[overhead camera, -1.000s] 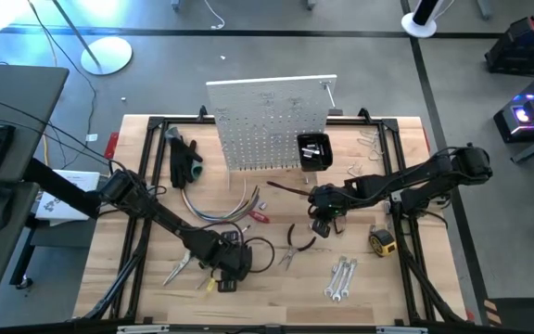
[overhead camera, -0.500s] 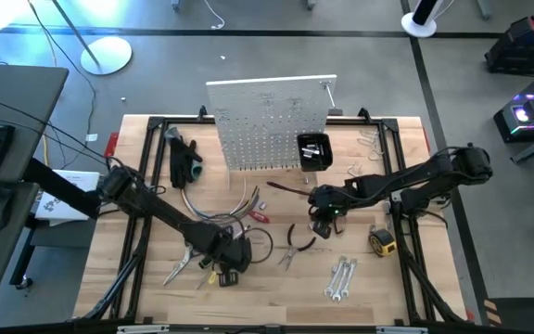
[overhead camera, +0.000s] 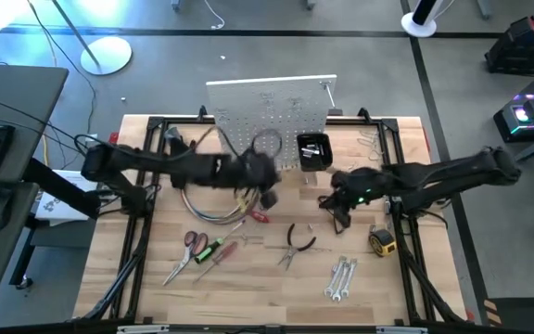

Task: Hang tools onto peg board
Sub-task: Put the socket into the black bin on the peg board

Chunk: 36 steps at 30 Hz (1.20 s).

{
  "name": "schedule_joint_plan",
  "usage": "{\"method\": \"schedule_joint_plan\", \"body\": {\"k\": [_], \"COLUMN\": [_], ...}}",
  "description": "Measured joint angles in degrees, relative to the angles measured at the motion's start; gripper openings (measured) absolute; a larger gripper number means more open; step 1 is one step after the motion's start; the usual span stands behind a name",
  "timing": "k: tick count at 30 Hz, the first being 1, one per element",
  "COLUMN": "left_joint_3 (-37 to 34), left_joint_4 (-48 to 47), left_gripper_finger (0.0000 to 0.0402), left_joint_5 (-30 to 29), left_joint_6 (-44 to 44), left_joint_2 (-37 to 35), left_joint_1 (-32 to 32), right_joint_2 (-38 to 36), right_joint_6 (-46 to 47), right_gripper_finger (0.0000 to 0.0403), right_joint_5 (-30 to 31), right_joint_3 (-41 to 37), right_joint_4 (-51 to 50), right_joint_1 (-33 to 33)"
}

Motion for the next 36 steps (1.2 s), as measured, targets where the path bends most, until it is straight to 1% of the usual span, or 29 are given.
{"method": "schedule_joint_plan", "body": {"k": [4, 8, 14, 17, 21, 26, 28, 31, 33, 36], "left_joint_3": [3.8, 8.5, 17.8, 20.8, 21.5, 21.3, 21.3, 21.3, 21.2, 21.3], "left_joint_4": [13.7, 20.8, 19.8, 17.9, 16.1, 11.5, 10.4, 9.1, 7.1, 5.2], "left_gripper_finger": [0.0045, 0.0045, 0.0045, 0.0047, 0.0088, 0.0141, 0.0155, 0.0168, 0.0173, 0.0176], "left_joint_5": [0.8, 5.8, 15.0, 17.4, 16.1, 11.3, 10.1, 10.1, 10.2, 13.1], "left_joint_6": [1.5, 2.4, 9.2, 12.1, 18.0, 22.9, 22.6, 20.5, 18.7, 16.3], "left_joint_2": [3.4, 9.3, 17.3, 18.2, 17.3, 17.4, 17.3, 17.3, 15.9, 12.5], "left_joint_1": [5.2, 8.7, 10.4, 10.4, 10.4, 10.7, 11.0, 11.0, 10.7, 9.8], "right_joint_2": [-6.4, -10.9, -12.7, -12.5, -12.2, -12.2, -12.2, -12.2, -12.2, -12.2], "right_joint_6": [-0.3, 0.1, 1.2, 4.0, 5.6, 5.2, 3.8, 3.2, 2.9, 1.0], "right_gripper_finger": [0.0000, 0.0000, 0.0000, 0.0000, 0.0000, 0.0000, 0.0000, 0.0000, 0.0000, 0.0006], "right_joint_5": [7.0, 12.1, 18.9, 20.8, 23.1, 24.5, 24.5, 24.5, 24.0, 23.5], "right_joint_3": [0.0, 0.0, 0.1, 0.1, 0.1, 0.1, 0.1, 0.1, 0.1, 0.1], "right_joint_4": [1.8, 7.2, 11.9, 11.7, 11.5, 11.6, 11.6, 11.7, 11.7, 12.2], "right_joint_1": [0.0, 0.0, 0.0, 0.0, 0.0, 0.0, 0.0, 0.0, 0.0, 0.0]}}
